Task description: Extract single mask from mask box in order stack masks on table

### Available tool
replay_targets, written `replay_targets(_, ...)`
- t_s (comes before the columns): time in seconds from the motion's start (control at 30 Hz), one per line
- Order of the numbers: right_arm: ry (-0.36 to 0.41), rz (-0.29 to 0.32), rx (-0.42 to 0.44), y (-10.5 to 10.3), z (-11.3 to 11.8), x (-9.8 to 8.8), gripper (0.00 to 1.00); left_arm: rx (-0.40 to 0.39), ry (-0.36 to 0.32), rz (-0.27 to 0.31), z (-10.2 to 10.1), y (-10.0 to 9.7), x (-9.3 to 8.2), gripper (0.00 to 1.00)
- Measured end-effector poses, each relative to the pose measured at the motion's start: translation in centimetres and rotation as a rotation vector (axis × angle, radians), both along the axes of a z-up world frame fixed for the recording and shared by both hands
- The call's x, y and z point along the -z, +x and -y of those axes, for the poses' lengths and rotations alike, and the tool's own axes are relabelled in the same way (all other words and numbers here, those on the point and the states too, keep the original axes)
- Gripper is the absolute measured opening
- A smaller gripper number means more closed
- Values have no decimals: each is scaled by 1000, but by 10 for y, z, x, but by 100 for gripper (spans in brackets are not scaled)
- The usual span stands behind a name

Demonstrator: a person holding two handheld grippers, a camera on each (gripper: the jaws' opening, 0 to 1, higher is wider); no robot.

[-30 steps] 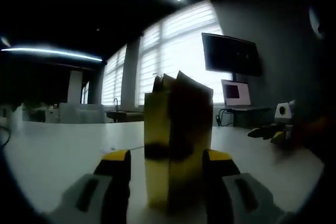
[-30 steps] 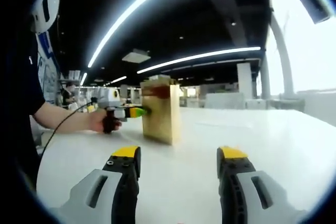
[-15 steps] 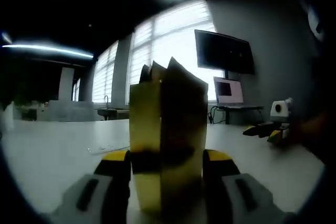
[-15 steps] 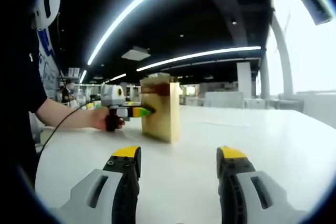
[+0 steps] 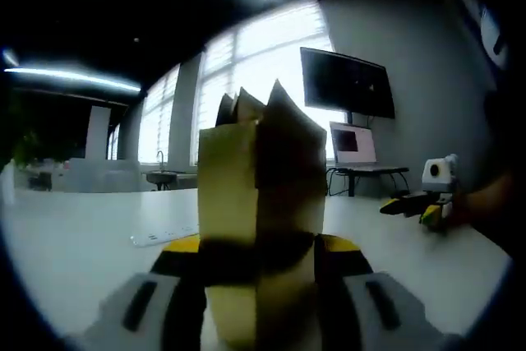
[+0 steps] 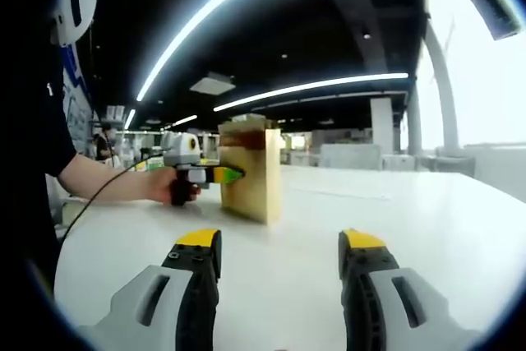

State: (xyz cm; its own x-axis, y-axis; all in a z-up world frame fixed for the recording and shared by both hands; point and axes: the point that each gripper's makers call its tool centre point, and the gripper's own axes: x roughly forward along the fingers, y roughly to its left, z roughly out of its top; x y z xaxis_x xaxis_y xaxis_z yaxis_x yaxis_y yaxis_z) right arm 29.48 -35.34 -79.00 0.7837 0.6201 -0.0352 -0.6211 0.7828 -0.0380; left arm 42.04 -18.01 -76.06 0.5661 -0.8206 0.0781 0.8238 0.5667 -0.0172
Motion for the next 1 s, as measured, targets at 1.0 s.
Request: replay_targets(1.0, 14, 8, -2, -1, 1, -3, 53, -12, -4, -8, 6, -7, 1, 34)
